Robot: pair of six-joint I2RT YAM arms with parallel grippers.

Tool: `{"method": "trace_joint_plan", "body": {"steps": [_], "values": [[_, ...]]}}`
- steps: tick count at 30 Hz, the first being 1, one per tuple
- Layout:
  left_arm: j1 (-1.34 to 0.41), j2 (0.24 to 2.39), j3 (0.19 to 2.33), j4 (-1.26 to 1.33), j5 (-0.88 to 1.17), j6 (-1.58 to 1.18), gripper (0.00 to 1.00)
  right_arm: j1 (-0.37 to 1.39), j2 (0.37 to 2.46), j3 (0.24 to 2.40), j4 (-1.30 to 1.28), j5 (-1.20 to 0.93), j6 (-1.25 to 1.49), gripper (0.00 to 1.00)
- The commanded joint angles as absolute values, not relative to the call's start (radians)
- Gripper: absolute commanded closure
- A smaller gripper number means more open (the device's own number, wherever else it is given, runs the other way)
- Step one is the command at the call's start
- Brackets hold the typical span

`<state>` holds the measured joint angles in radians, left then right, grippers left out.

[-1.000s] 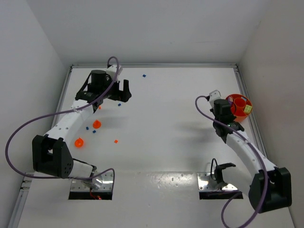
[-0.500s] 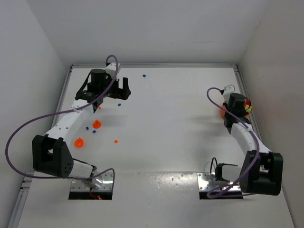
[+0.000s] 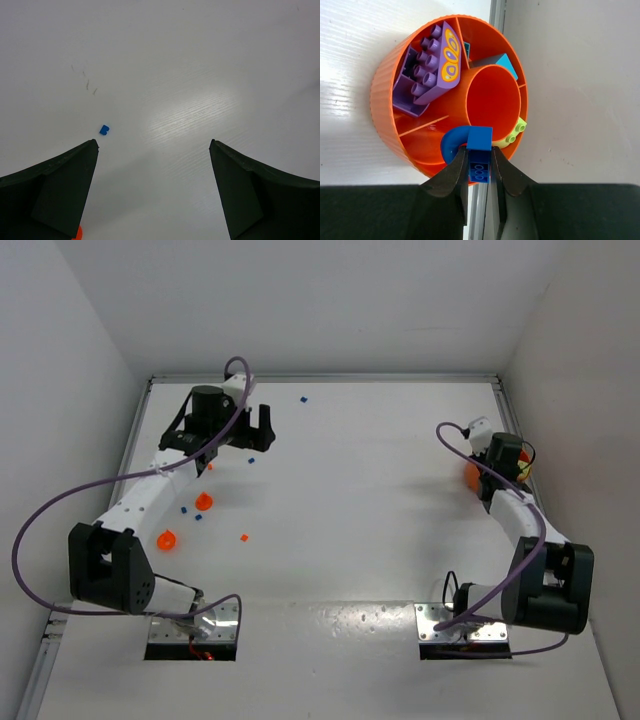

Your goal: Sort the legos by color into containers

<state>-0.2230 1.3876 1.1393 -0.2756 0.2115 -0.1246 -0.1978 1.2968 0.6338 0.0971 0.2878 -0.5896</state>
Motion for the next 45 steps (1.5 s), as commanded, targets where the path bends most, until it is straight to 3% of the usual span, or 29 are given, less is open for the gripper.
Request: {"method": "trace_joint_plan", "body": {"steps": [1,4,10,12,20,25,33,41,45], "values": [[-0.222,1.391,1.181,-0.265,0.212,-0.111,0.0,-0.209,1.316,0.687,0.144,0.242,-0.611,1.0],[-0.222,1.401,1.181,-0.275,0.212,-0.11,0.0,-0.218,1.325,0.698,0.092,0.242,-0.62,0.96],[-0.222,1.41,1.199,-0.275,0.222,-0.101,0.0,-0.229,1.296,0.709,0.023,0.199,-0.641,0.72],[-0.222,1.419,1.2,-0.275,0.222,-0.101,0.0,-0.229,1.273,0.699,0.0,0.199,-0.641,0.68],[-0.222,1.45,1.233,-0.275,0.213,-0.114,0.0,-0.229,1.218,0.787,-0.112,0.175,-0.572,0.67],[-0.261,1.593,1.319,-0.256,0.164,-0.146,0.03,-0.209,1.204,0.958,-0.374,0.075,-0.396,0.67],[-0.345,2.075,1.774,-0.294,0.017,-0.155,0.26,-0.209,1.276,1.081,-0.529,-0.048,-0.164,0.67],[-0.409,2.549,2.359,-0.432,-0.161,0.05,0.27,-0.209,1.312,1.123,-0.571,-0.038,-0.134,0.67],[-0.41,2.615,2.414,-0.407,-0.224,0.113,0.26,-0.209,1.321,1.132,-0.58,-0.038,-0.133,0.67]]}}
